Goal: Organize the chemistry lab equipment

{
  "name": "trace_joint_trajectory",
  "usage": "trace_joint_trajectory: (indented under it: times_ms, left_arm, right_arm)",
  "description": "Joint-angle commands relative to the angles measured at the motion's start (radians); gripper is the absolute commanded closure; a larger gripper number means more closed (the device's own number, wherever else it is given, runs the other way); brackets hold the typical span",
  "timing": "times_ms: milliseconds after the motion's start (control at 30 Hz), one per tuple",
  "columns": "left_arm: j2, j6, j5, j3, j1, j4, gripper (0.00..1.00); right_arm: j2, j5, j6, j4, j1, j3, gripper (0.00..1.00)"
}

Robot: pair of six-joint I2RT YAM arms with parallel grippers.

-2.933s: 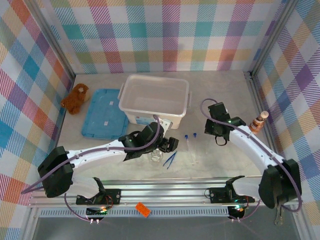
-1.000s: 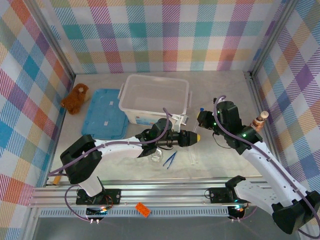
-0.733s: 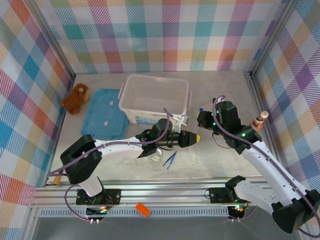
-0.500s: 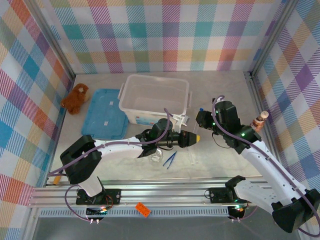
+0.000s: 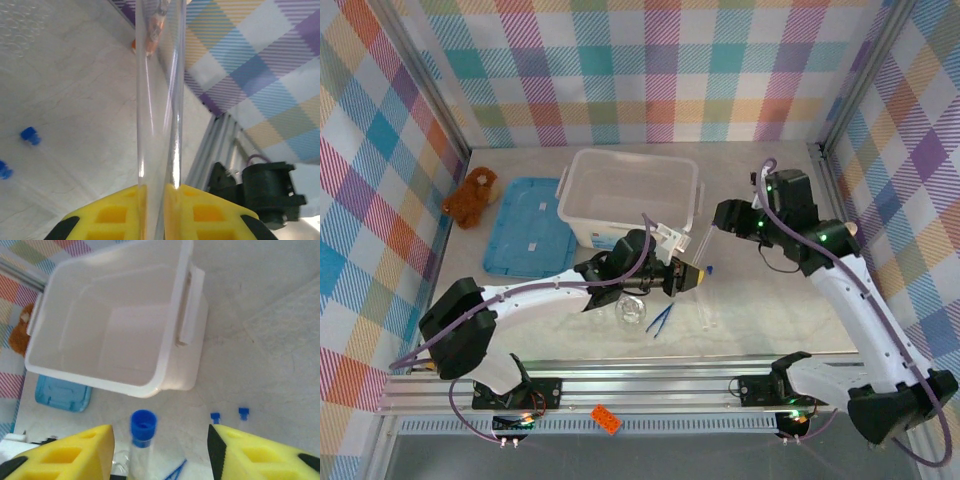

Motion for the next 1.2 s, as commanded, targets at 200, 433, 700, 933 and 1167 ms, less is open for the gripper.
trace_joint_trajectory:
  times_ms: [200,433,700,933,1167]
  left_arm:
    - [-0.043,0.185,-0.045,-0.038,0.005,-0.123,1.0]
    - [-0.064,0.236,-0.048,-0.034,0.005,-0.177,1.0]
    - [-0.083,0.239,-0.049,-0.051,0.005,-0.175,1.0]
    - [-0.079,0.25,-0.036,-0.049,0.005,-0.186,1.0]
    - [-0.079,0.262,-0.03,-0.049,0.005,-0.2,1.0]
  right_arm:
    - [0.067,-0.421,-0.129,-0.125,-0.103,-0.01,0.44]
    - [0.107,-0.47,-0.138,-0.114,-0.104,-0.037,0.44]
    - [0.115,-0.481,-0.125,-0.079,-0.104,-0.08,0.44]
    - [0.137,-0.561,-0.11,-0.031,-0.104,-0.098,0.47]
    - [0.154,-0.579,-0.108,-0.014,-0.101,-0.101,0.56]
